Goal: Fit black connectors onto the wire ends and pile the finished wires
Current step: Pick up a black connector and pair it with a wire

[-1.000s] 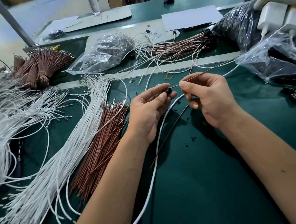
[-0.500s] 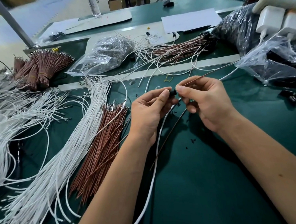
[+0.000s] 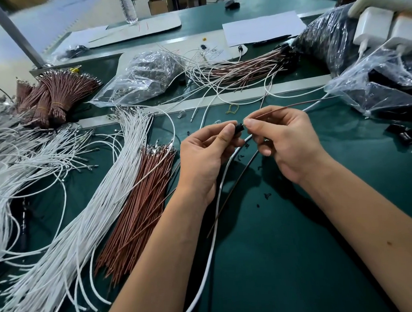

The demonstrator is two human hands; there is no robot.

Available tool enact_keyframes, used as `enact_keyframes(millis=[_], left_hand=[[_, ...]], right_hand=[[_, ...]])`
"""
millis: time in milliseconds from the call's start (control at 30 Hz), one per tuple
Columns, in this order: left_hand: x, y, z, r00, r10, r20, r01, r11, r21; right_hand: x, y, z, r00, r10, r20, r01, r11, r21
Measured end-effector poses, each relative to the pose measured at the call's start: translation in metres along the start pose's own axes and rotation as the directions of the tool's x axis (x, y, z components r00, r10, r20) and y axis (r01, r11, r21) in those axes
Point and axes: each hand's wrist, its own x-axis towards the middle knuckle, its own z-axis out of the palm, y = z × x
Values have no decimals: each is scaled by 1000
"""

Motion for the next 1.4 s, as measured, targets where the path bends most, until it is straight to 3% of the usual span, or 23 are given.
enact_keyframes(millis=[133, 267, 433, 700, 767, 900, 1000, 1167, 1300, 1400], left_hand=[[-1, -2, 3, 1000, 31, 4, -31, 999, 43], [0, -2, 0, 999, 42, 3, -42, 998, 54], [-1, -3, 2, 999, 19, 43, -24, 994, 109], [-2, 2, 2, 999, 17, -32, -15, 999, 45], [-1, 3, 1, 999, 23, -34, -21, 998, 58], [0, 4, -2, 999, 19, -30, -16, 997, 75], [0, 4, -3, 1000, 1, -16, 0, 998, 62], [0, 4, -1, 1000, -30, -10, 30, 1000, 5], [-1, 2, -1, 1000, -28, -11, 28, 999, 19], [-3, 1, -2, 1000, -16, 11, 15, 997, 75]], right_hand=[[0, 0, 0, 998, -40, -50, 37, 997, -66], [-1, -1, 0, 999, -1, 41, 0, 1000, 30], [-1, 1, 2, 991, -125, -48, 120, 989, -91], [-1, -6, -1, 990, 45, 135, -53, 997, 60], [0, -5, -2, 994, 25, 106, -30, 998, 49], [0, 3, 2, 995, -96, -26, 91, 983, -162], [-1, 7, 4, 993, -101, -60, 91, 984, -153], [-2, 4, 5, 997, -78, 9, 78, 997, 18], [-1, 6, 3, 996, -80, -31, 75, 988, -133], [-2, 6, 3, 999, -35, -30, 30, 988, -149]])
